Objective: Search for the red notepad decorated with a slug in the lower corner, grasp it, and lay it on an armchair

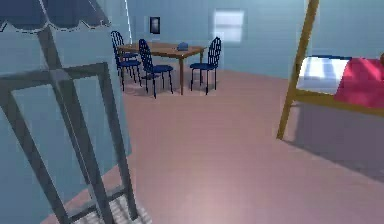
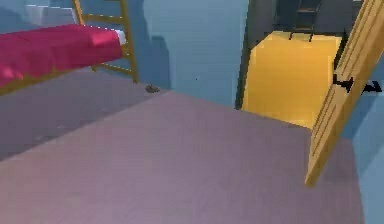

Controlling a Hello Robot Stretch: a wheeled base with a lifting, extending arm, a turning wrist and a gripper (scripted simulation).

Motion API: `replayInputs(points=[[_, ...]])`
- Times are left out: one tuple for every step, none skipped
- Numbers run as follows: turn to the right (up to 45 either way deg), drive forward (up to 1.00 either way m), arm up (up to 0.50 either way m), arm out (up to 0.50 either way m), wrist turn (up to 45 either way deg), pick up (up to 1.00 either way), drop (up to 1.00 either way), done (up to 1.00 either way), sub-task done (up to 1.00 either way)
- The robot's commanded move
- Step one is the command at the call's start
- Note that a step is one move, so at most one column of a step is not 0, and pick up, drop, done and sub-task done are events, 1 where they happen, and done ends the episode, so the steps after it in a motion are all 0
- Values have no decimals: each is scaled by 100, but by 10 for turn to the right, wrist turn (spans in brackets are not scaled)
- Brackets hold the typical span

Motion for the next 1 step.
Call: replayInputs(points=[[450, 0, 0, 0, 0, 0, 0, 0, 0]])
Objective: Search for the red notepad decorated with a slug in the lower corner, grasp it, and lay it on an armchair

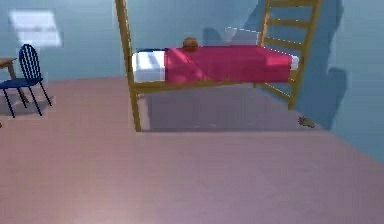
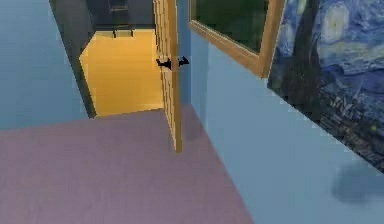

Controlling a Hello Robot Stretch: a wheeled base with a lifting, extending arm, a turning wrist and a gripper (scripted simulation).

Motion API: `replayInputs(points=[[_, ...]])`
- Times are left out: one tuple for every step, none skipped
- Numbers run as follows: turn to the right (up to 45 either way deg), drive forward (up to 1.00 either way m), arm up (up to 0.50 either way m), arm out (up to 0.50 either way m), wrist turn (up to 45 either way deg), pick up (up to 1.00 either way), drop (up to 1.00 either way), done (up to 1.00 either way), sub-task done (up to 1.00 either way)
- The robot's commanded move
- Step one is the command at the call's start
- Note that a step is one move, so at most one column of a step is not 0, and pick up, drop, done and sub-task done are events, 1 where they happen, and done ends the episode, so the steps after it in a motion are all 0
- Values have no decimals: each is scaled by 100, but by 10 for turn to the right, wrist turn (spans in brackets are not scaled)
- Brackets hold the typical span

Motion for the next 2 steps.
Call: replayInputs(points=[[450, 0, 0, 0, 0, 0, 0, 0, 0], [240, 0, 0, 0, 0, 0, 0, 0, 0]])
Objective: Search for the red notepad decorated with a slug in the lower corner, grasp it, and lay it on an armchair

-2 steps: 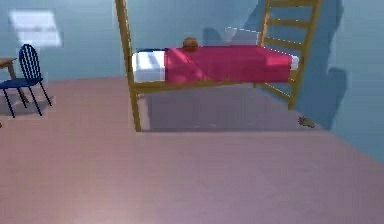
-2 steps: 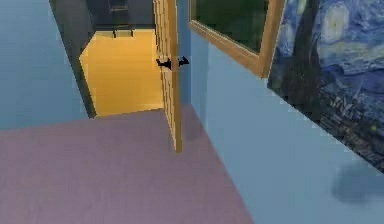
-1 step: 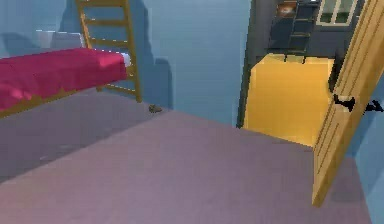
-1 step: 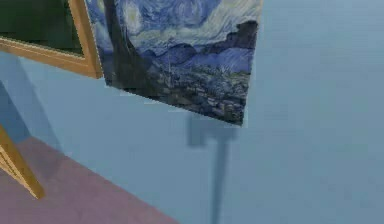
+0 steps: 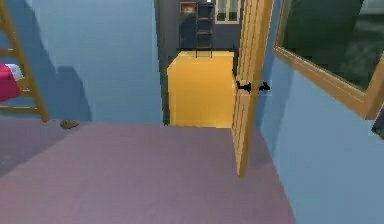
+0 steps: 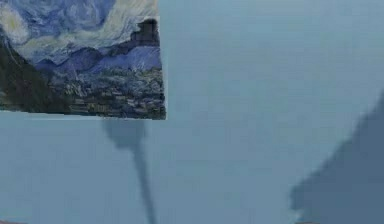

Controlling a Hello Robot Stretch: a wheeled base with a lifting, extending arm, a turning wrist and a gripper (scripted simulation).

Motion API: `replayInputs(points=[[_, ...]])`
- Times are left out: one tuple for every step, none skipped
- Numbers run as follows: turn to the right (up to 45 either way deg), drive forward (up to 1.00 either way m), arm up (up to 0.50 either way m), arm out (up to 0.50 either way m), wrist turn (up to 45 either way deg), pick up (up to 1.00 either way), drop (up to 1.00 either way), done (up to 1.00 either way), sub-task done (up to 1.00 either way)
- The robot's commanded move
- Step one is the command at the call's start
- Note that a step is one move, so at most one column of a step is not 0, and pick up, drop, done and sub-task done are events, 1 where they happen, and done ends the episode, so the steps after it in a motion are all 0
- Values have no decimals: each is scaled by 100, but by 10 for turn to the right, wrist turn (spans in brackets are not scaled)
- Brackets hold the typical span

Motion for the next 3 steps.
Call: replayInputs(points=[[0, 100, 0, 0, 0, 0, 0, 0, 0], [0, 100, 0, 0, 0, 0, 0, 0, 0], [30, 0, 0, 0, 0, 0, 0, 0, 0]])
